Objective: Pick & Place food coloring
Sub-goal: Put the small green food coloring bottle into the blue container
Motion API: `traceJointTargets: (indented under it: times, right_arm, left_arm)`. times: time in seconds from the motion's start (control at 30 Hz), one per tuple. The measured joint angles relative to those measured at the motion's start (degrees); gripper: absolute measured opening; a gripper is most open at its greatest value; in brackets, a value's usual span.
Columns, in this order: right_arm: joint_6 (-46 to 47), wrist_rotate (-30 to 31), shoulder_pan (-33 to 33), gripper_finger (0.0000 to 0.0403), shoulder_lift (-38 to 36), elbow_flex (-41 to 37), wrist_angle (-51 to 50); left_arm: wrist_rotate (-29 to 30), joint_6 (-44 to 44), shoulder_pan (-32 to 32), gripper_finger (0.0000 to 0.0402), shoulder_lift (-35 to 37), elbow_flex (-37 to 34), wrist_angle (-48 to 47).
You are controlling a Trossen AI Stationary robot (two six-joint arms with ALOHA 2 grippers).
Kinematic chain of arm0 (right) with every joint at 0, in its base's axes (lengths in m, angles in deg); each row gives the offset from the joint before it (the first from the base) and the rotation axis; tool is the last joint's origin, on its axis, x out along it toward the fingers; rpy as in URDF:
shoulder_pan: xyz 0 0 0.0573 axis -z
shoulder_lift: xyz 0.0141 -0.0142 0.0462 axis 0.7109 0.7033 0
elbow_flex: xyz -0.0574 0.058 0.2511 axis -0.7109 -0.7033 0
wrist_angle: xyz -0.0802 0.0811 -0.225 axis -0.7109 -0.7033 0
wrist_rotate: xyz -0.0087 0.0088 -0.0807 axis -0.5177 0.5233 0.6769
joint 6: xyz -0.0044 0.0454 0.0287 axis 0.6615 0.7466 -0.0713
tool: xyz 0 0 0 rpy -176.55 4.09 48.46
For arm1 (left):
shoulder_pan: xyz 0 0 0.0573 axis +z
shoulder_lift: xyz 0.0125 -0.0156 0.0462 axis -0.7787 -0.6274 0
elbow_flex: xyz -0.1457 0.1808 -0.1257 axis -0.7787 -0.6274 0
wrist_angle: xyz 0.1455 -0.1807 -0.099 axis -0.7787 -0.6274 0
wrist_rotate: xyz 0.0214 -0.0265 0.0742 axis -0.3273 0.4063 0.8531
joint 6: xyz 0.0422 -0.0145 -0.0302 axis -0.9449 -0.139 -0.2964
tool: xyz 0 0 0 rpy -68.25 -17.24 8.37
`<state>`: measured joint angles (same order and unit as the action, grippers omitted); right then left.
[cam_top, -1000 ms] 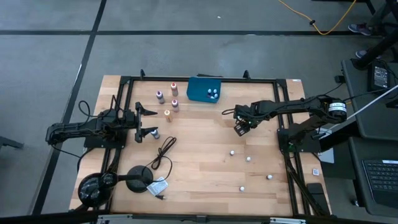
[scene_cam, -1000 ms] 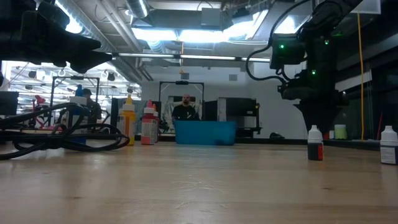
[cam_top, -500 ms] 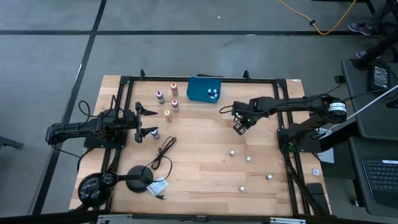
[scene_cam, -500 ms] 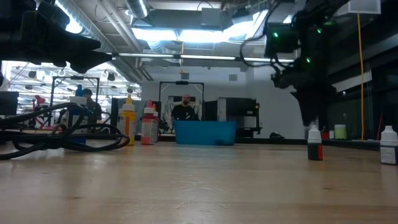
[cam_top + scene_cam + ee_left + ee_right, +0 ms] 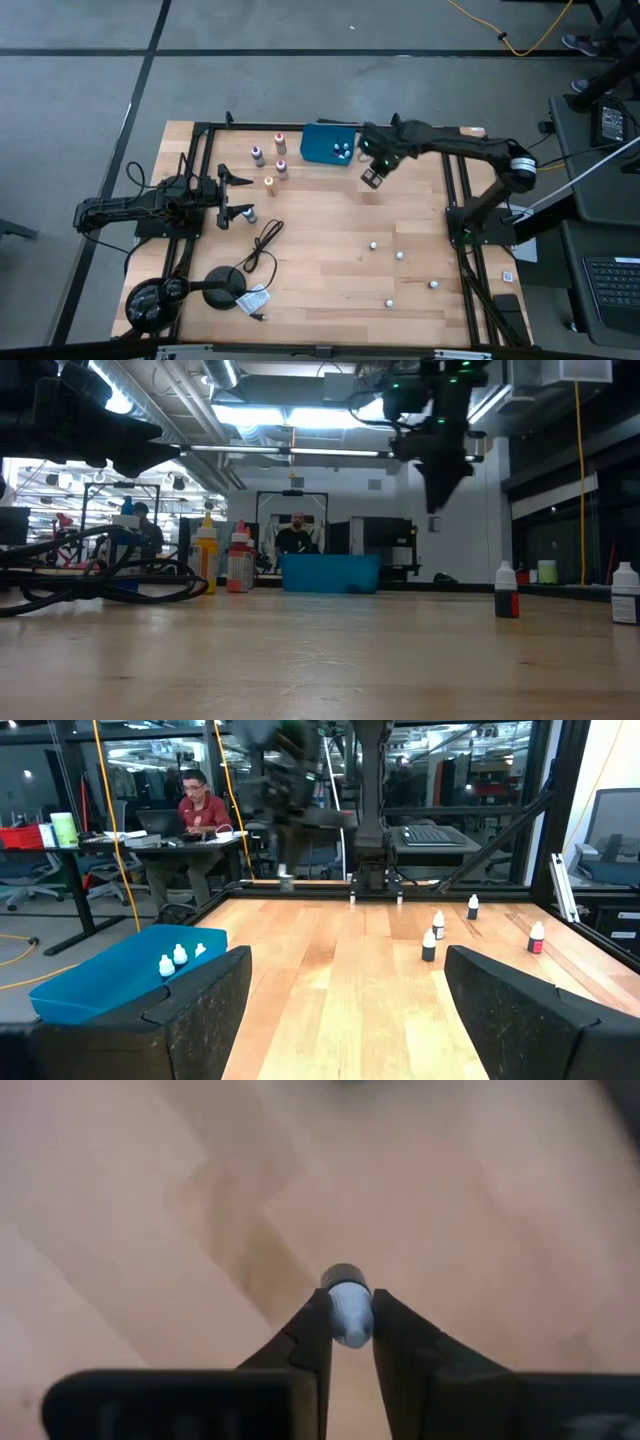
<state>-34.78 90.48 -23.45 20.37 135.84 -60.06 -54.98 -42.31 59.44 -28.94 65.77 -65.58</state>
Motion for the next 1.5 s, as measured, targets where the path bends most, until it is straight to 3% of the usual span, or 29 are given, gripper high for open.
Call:
traceJointTargets:
  times: [0.47, 0.73, 1.0, 1.5]
  right_arm:
    - [-11.54, -0.06, 8.05, 0.0068, 22.33, 28.41, -2.00]
    - [-14.65, -0.13, 10.25, 0.0060, 34.05, 40.26, -2.65]
    - [-14.96, -0.70, 11.55, 0.0068, 40.35, 42.69, -2.73]
    - [-14.96, -4.31, 12.82, 0.0074, 44.19, 42.44, -3.30]
  left_arm:
    - [0.00, -0.02, 0.00, 0.0327, 0.00, 0.00, 0.00]
    - [0.01, -0.02, 0.00, 0.0327, -0.01, 0.01, 0.02]
    - [0.00, 0.00, 0.00, 0.0327, 0.00, 0.00, 0.01]
    - [0.02, -0.02, 0.00, 0.0329, -0.02, 0.01, 0.02]
